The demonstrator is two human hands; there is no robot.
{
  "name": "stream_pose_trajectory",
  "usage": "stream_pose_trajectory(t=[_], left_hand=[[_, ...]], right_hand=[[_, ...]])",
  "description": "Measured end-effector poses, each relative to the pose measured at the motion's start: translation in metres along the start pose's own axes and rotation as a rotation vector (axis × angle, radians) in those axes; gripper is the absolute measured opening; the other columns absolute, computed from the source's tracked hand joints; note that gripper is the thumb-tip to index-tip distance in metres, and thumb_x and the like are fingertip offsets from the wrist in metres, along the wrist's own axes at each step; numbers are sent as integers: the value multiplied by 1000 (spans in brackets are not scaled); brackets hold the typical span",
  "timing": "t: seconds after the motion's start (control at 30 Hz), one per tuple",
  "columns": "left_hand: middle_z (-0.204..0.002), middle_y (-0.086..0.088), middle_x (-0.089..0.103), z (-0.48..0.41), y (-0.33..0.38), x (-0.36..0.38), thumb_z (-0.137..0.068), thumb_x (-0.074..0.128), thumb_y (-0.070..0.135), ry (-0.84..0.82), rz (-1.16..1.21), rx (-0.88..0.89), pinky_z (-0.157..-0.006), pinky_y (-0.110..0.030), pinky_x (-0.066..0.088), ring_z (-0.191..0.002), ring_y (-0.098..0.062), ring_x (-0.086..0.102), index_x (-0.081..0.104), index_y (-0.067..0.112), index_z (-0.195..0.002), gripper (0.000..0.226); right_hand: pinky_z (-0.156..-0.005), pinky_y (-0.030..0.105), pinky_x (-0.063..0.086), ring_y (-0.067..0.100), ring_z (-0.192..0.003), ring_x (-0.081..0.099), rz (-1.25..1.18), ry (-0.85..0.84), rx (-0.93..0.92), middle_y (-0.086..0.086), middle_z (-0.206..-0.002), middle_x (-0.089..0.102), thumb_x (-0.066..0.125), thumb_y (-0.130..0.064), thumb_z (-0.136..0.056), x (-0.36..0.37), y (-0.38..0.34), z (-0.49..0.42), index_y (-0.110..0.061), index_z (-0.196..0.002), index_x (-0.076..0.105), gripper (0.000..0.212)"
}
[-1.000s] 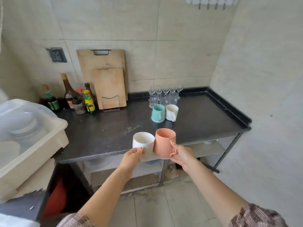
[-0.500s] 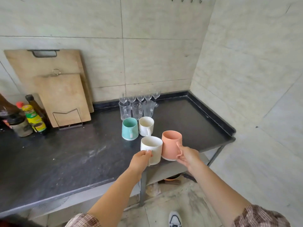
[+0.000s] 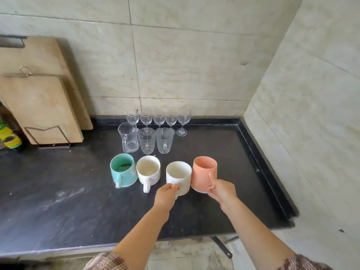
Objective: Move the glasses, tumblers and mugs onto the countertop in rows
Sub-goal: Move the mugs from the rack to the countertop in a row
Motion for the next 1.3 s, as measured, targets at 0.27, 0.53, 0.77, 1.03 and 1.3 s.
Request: stream_pose_trajectory(t=[0.27,0.53,0.77,1.03,1.3], left_hand=[[-115,2,61,-35,-3,21,-96,48,37,135,32,-32,-92,-32,43,-102,-17,55,60,17,-120,34],[-134,-3,58,-51,-5,29,-95,49,36,191,104,3,-107,-40,41,-125,-25,51,54,19,-133,41],[-134,6,58,-49,-9,30,-95,50,35,189,123,34,-109,-40,40,-124,-17,52,56,20,-131,40],[-129,3,62,-54,-8,23,-93,49,43,200,-85,45,-94,-29,47,-110,-18,61,55,23,-132,44],[-72,19,57,-53,-7,14,-94,48,43,153,-175,22,-56,-11,37,-65,-6,55,61,31,-91,18]], right_hand=[[-75,30,55,17,-77,67,-105,-91,126,2,-94,65,72,-43,-81,24,-8,-45,-13,-94,62,34],[-108,40,42,24,-115,58,-158,-210,152,8,-130,57,71,-37,-85,38,-2,-65,-6,-126,57,54],[-112,41,37,25,-131,47,-152,-237,155,8,-143,47,65,-44,-86,50,12,-63,-8,-133,49,61],[-110,43,39,27,-126,52,8,-178,159,3,-141,52,61,-49,-85,50,21,-58,-17,-124,56,51],[-102,41,46,22,-107,60,127,-102,87,-7,-101,57,56,-61,-84,50,24,-39,-32,-74,56,30]])
Point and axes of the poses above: each hand's wrist, its own z-axis away from the middle knuckle, its own x-axis out of the palm, y = z × x, the point moved 2 cm from there along -z, towards the middle knuckle
